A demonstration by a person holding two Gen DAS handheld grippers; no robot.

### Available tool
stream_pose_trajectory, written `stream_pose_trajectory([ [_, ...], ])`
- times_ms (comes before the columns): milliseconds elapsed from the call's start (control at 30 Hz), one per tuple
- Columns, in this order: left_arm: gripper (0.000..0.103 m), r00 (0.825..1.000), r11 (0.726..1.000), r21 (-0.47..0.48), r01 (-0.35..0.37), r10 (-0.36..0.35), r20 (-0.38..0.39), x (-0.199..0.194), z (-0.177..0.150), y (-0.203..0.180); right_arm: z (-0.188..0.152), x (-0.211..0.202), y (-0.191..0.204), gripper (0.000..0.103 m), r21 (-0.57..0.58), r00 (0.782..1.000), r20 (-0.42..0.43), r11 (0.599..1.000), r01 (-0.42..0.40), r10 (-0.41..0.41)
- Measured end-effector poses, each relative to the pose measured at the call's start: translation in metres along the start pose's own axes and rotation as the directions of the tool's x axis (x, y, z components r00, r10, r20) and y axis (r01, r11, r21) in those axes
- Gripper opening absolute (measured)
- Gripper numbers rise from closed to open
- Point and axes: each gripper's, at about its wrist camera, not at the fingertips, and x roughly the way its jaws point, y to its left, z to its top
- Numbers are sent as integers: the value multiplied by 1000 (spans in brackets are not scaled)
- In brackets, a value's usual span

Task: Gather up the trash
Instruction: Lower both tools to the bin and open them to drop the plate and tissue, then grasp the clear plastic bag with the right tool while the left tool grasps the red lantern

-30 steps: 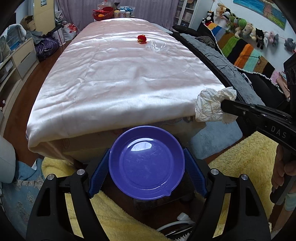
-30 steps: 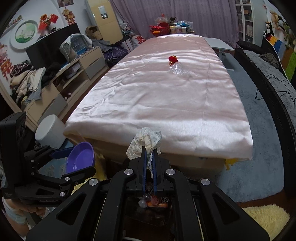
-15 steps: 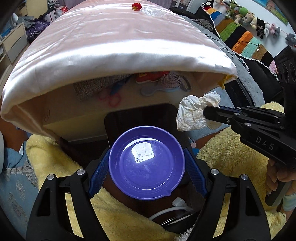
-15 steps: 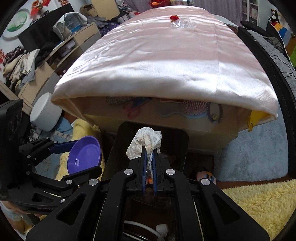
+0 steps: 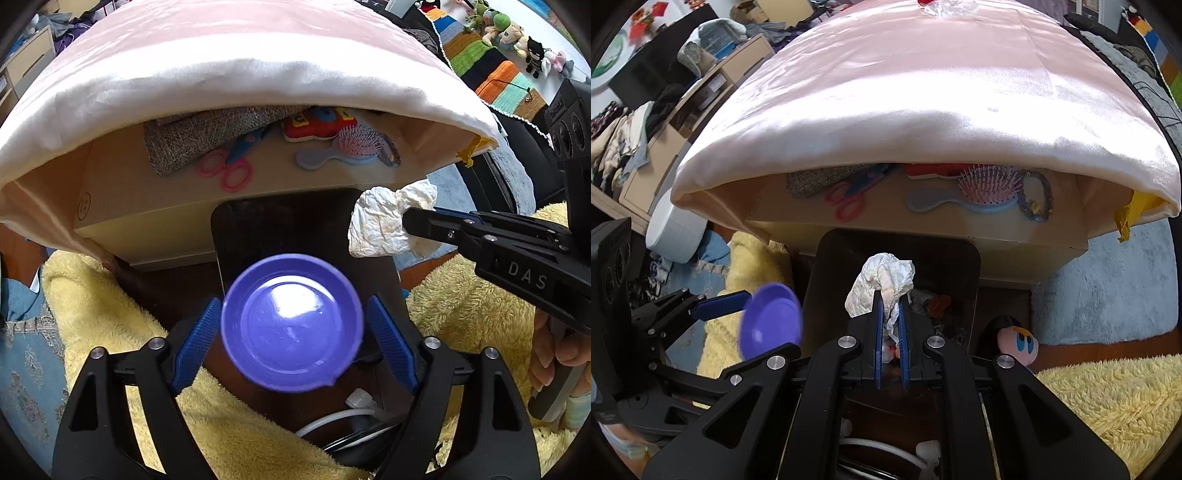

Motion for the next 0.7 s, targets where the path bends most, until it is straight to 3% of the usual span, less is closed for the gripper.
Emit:
stream_pose_trajectory([
  [67, 83, 1000, 1000, -4, -1, 1, -3, 0, 1, 2, 2, 1, -2, 16, 14, 1000, -1, 1000, -3, 3],
  [133, 85, 1000, 1000, -8, 0, 0, -5, 1, 1, 5, 4, 1, -4, 39, 25, 1000, 3, 1000, -1, 1],
  [267, 89, 1000, 1000, -3, -10, 10, -2, 1, 5, 7, 11, -2, -10, 53, 48, 1000, 19, 999, -1, 0],
  [367, 92, 1000, 1000, 1, -19, 19, 9, -6, 9, 10, 18, -13, -14, 72, 64, 999, 51, 998, 10, -14],
  [433, 94, 999, 1000, -1, -24, 24, 22, -13, 14, 12, 24, -23, -18, 90, 71, 996, 81, 997, 37, -43],
  [500, 94, 999, 1000, -11, -27, 27, 43, -22, 19, 15, 30, -35, -20, 97, 79, 990, 114, 994, 79, -88],
  [700, 95, 992, 999, -24, -22, 25, 121, -56, 45, 22, 56, -72, -26, 99, 74, 970, 215, 992, 98, -112],
])
